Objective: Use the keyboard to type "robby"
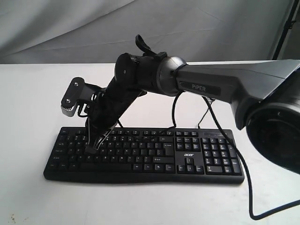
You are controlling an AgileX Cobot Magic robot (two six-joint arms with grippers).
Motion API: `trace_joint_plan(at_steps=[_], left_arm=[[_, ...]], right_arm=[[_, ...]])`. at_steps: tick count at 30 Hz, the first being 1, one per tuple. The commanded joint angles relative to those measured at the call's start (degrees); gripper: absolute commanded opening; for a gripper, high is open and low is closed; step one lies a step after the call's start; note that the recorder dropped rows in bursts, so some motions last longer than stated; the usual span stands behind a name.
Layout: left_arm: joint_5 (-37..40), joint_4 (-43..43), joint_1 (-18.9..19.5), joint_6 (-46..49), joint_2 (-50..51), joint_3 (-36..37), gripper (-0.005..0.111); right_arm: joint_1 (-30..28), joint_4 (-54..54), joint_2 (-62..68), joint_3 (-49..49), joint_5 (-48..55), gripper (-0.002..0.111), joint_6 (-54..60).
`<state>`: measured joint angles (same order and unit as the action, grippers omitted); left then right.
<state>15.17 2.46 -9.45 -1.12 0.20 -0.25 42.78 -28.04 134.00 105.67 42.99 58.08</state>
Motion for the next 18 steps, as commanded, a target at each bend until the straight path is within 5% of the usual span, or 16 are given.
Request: trace_joint_plan(at_steps=[1, 18], left_arm=[[-0.3, 0.3, -0.4, -0.2, -0.2, 0.2, 0.000], [-0.3, 0.3, -0.4, -0.2, -0.2, 0.2, 0.000]], right_arm=[[0.1, 0.5, 0.9, 0.4, 0.3, 0.000, 0.0], [0.1, 0.2, 1.2, 0.4, 2.1, 0.000, 0.3]])
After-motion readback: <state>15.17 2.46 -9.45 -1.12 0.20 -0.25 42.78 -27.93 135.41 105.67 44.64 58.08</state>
